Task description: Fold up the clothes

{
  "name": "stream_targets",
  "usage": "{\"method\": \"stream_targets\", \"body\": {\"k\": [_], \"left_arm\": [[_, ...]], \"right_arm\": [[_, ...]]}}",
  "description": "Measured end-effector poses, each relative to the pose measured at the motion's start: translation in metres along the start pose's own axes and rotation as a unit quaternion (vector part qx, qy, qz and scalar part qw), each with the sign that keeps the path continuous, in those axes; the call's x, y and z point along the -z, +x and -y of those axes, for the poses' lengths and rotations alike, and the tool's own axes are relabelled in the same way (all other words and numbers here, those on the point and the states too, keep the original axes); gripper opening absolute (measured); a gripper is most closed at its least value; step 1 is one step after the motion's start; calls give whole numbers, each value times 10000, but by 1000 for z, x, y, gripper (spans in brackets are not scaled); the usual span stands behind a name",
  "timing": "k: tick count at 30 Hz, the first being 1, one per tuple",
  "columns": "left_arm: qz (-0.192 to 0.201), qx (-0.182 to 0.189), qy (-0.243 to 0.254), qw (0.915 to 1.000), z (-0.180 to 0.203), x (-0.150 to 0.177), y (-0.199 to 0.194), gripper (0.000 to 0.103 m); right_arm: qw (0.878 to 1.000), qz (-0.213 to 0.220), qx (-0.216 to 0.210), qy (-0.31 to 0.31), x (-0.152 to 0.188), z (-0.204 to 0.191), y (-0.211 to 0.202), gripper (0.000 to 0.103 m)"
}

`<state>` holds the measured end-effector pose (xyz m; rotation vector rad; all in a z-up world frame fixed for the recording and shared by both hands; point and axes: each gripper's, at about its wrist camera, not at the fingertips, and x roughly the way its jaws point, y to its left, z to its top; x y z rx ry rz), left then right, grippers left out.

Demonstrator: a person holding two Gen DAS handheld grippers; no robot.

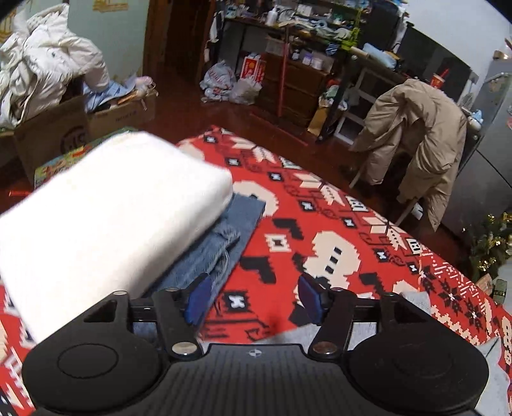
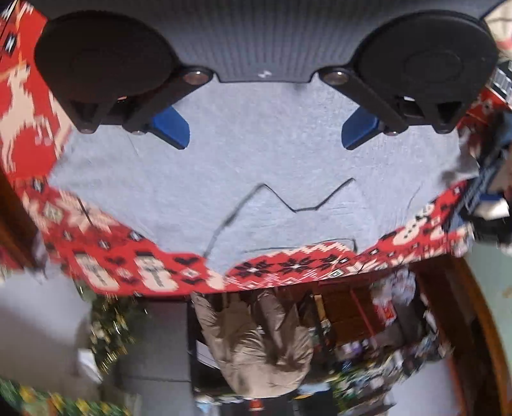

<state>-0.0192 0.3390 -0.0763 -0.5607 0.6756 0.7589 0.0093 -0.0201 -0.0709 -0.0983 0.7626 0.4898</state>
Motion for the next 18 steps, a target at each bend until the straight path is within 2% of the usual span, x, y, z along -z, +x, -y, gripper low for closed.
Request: {"method": "stream_targets", "body": {"k": [5,7,9,11,14,17,18], "left_arm": [[81,-24,-4,10000,-16,-15,-4,70],[74,87,-117,9999,-26,-21,-6,70],[22,294,-282,9992,-37,-25,-6,70],[-6,433,-388,9983,-43,-28,-6,70],[15,455,-333,9984,-42,-28,-7,70],[236,448,-276,9983,-41,-30,-15,69],[360,417,-280,9981,-43,-31,-20,69]], "right_arm": [[9985,158,319,-414,-28,-47,25,102],[9990,183,56,-401,-44,-64,35,102],[9977,228,-437,-460,-63,-82,46,102],[9961,244,-736,-428,-81,-100,58,102],[9929,-53,-1044,-563,-109,-128,84,102],[9900,-504,-1104,-716,-133,-161,117,102],[9895,-610,-1089,-730,-138,-161,127,102]]}}
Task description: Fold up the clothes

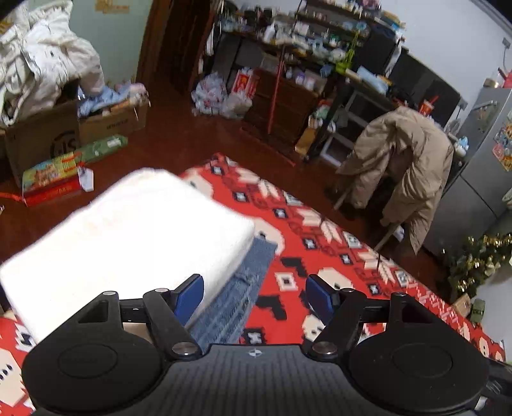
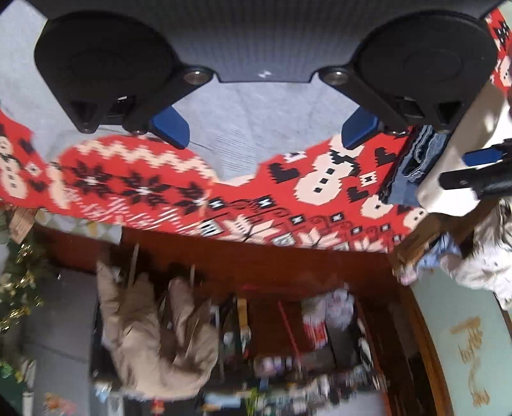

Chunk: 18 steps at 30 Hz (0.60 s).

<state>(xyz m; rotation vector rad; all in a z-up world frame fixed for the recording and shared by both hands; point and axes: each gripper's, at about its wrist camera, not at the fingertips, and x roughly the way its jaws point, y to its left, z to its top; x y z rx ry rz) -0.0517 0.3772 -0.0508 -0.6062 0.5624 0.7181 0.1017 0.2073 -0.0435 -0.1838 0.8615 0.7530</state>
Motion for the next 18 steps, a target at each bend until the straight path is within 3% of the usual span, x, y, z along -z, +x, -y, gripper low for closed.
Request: {"method": "stream_targets", "body": {"k": [1,5,10,14,18], "left_arm": [[129,-30,1,9999,-1,-2,-4,67],[432,-226,-83,9988,-10,-8,-12,59],[212,-136,-479,9985,-25,-9,-3,57],[223,-86,-538,9983,-29,-11,-4,57],[147,-47,-566,9983,-31,-10,-1,57]], "right_arm": [[9999,-107,-11,-3,-5,5,8,102],[9986,-488,29,192,-20,11,38,74],[9940,-871,-72,660,-24,9,69,37],[9903,-1159,100,766,-21,6,86,31],[9866,-1311,249,935,-12,14,88,31]]}}
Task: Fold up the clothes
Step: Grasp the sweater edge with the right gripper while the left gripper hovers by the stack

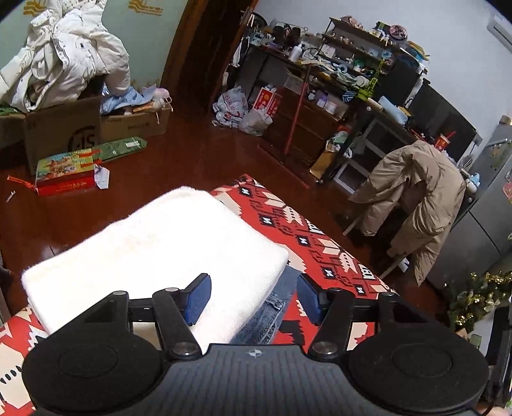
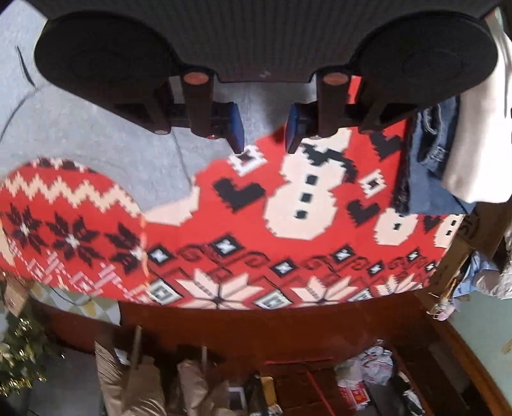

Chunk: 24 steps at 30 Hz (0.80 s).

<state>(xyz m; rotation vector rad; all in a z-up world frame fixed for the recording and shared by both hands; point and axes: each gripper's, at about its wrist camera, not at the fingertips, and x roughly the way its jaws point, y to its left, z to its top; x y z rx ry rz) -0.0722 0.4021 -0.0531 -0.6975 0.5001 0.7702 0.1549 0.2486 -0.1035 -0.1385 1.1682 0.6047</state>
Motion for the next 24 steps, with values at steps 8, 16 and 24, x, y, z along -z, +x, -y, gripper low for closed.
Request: {"method": "stream_targets", "body": {"k": [8,16,24], "left_arm": [[-87,71,-23,9999,0,1,1,58],[-149,84,-95,9998,-3,1,4,58],[-155,128,-21,9998,-2,2,4,59]], "right_arm": [[9983,-74,92,564,1,13,7,24],[9980,378,-103,490,-4,1,4,5],[9967,440,-441,522,-12,8,6,32]]}}
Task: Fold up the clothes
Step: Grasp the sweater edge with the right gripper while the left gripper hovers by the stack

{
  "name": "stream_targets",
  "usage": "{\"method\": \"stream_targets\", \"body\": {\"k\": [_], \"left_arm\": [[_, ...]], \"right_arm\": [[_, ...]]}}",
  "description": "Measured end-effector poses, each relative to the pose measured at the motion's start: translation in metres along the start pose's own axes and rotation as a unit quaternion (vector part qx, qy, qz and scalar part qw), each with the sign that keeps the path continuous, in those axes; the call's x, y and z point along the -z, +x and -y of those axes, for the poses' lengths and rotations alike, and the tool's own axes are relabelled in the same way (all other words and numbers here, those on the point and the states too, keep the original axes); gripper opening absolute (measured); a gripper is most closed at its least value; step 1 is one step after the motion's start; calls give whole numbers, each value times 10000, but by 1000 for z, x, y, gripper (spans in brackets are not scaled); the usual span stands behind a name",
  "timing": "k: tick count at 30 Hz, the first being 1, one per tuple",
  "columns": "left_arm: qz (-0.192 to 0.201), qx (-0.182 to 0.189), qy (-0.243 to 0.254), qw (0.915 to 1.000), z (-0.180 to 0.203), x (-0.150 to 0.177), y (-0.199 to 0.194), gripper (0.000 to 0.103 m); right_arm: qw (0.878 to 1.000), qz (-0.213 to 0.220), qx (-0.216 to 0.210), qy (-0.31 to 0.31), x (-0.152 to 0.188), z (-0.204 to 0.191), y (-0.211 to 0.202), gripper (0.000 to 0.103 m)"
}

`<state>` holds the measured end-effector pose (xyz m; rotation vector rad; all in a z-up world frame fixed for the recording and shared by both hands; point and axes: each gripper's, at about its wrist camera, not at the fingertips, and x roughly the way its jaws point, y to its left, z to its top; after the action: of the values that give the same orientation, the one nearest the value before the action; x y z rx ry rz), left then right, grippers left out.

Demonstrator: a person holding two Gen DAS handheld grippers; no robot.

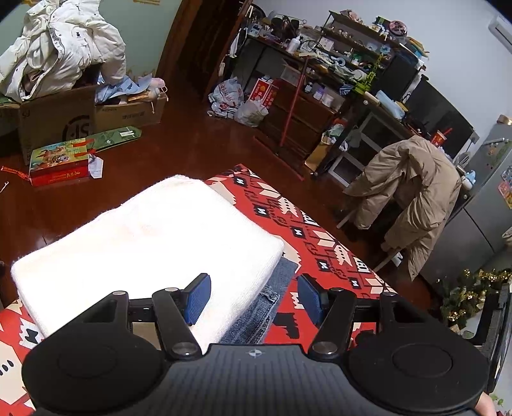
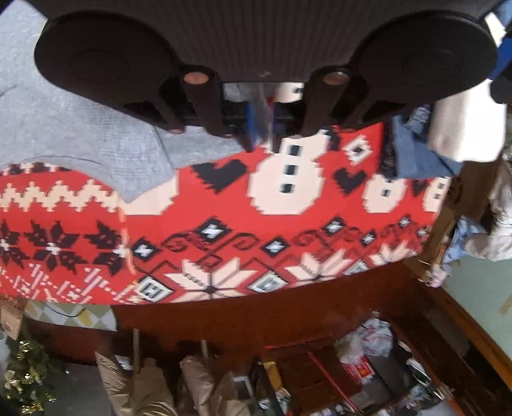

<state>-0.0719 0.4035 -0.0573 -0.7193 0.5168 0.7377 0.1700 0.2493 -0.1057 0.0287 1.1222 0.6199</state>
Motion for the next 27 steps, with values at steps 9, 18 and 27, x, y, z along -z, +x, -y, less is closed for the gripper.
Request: {"method": "stream_targets", "body": {"k": [9,18,27], "left_arm": [[-23,79,-29,10000,0,0,0,59],[-34,102,-48,9999,-1,-1,1,59],[-198,333,-268,9989,-10,-6,-1,58]], "right_arm": [[9994,142,187,-240,-4,1,-22,28],[9998,-34,67,-170,7,-5,2,25],[9991,62,-157,-379,36,-4,-42,26]]}}
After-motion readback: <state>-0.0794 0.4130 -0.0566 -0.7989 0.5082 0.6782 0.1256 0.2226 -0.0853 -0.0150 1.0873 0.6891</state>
